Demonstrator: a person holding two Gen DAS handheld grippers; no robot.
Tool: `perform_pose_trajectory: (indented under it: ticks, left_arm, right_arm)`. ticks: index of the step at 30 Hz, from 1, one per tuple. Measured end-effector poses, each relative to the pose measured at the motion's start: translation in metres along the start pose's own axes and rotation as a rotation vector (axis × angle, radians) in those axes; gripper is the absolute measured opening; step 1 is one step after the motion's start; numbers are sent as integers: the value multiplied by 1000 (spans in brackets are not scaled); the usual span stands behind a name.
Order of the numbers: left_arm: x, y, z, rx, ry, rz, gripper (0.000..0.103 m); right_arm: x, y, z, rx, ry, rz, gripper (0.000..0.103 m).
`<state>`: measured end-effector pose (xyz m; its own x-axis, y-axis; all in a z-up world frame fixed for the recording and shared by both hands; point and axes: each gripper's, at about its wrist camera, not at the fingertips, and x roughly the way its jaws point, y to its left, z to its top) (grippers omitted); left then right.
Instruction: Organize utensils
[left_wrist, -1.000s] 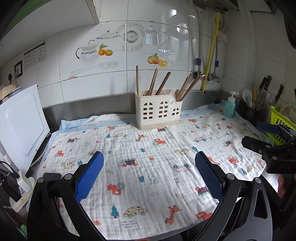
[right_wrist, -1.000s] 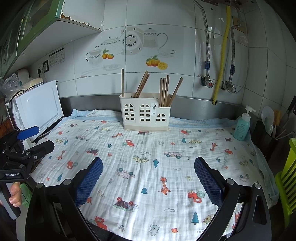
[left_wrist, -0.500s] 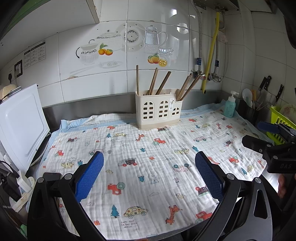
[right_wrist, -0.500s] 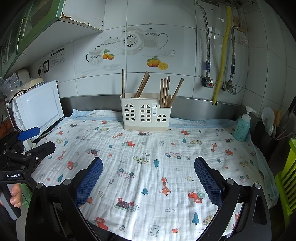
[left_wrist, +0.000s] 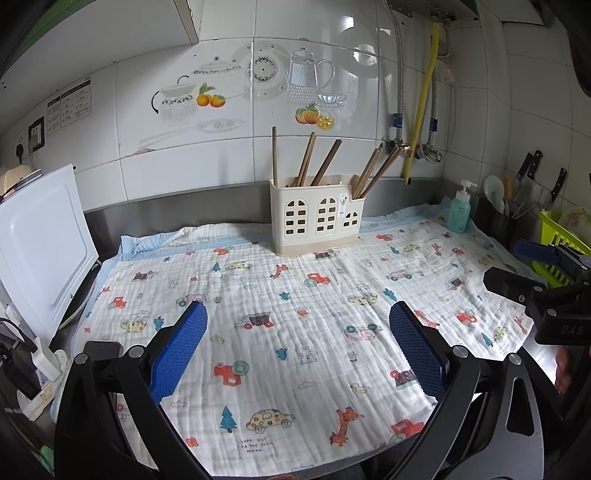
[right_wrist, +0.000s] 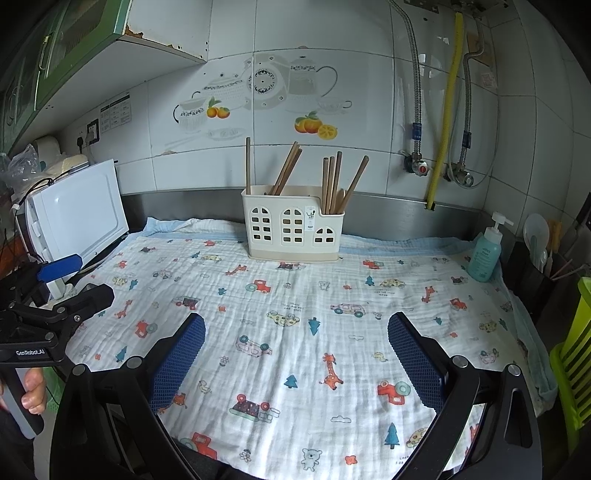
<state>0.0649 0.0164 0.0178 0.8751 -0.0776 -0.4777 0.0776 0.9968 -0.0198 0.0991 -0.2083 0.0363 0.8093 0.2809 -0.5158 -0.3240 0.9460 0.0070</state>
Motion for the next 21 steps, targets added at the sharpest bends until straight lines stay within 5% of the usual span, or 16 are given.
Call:
perform_pose_trajectory:
  ticks: [21]
  left_arm:
    - [-1, -2, -1, 1, -2, -1, 98]
  right_arm:
    - [0, 1, 0, -1, -2, 1, 96]
